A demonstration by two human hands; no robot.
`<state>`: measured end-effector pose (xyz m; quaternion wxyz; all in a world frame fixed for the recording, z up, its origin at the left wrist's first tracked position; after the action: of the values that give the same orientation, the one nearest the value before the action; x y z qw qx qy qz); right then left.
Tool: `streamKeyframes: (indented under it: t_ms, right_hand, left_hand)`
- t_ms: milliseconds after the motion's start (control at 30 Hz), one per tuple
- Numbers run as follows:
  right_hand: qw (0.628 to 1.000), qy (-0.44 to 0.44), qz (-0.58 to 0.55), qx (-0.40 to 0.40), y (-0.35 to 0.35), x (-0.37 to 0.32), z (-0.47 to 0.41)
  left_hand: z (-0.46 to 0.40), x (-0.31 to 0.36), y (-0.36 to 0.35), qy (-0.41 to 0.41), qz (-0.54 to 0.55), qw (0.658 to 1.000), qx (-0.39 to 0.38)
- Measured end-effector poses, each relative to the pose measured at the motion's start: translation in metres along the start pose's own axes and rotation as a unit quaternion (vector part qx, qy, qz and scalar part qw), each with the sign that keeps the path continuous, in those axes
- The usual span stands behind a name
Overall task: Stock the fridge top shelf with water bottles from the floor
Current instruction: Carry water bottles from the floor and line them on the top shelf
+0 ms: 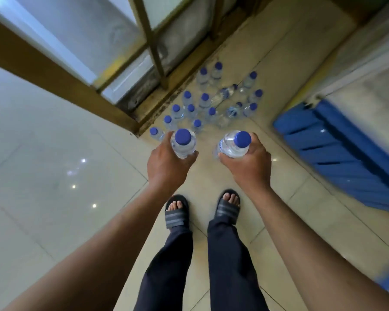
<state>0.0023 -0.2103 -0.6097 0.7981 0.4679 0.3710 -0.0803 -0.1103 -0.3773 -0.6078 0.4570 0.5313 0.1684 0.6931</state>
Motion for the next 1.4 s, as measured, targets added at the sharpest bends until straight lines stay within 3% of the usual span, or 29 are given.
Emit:
streamKeyframes:
  t_ms: [133,333,567,867,1267,1400]
  right_hand:
    - [0.998,0.005,-0.043,0.055,0.120,-0.075,0.050]
    - [0.982,0.085,-0.103,0.137,0.276,-0.173,0.112]
    - [0.938,0.133,-0.197,0.252,0.424,-0.222,0.148]
    - [0.876,0.189,-0.237,0.375,0.585,-0.237,0.160]
    - [0.805,0.245,-0.202,0.501,0.790,-0.217,0.130]
    - [0.788,0.231,-0.181,0.542,0.843,-0.212,0.110]
  left_hand:
    - [0.063,0.110,0.087,-0.106,-0.047,0.993,-0.016]
    - [0.129,0.253,0.196,-0.237,-0.075,0.968,-0.023]
    - [0.185,0.396,0.259,-0.389,0.014,0.921,-0.031]
    - [0.270,0.567,0.262,-0.538,0.107,0.834,-0.054]
    - [0.362,0.771,0.225,-0.631,0.203,0.746,-0.064]
    - [0.369,0.830,0.211,-0.646,0.207,0.731,-0.063]
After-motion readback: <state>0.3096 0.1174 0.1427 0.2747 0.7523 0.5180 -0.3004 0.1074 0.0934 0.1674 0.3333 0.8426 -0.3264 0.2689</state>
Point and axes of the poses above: each hand's wrist, its own z-axis away from the middle knuckle, its own y-axis out of the back of the hand, x = y × z, the point moved 4 cm from there along -z, towards the middle knuckle, and after that the axes turned 4 degrees about x, right-handed, at the moved point
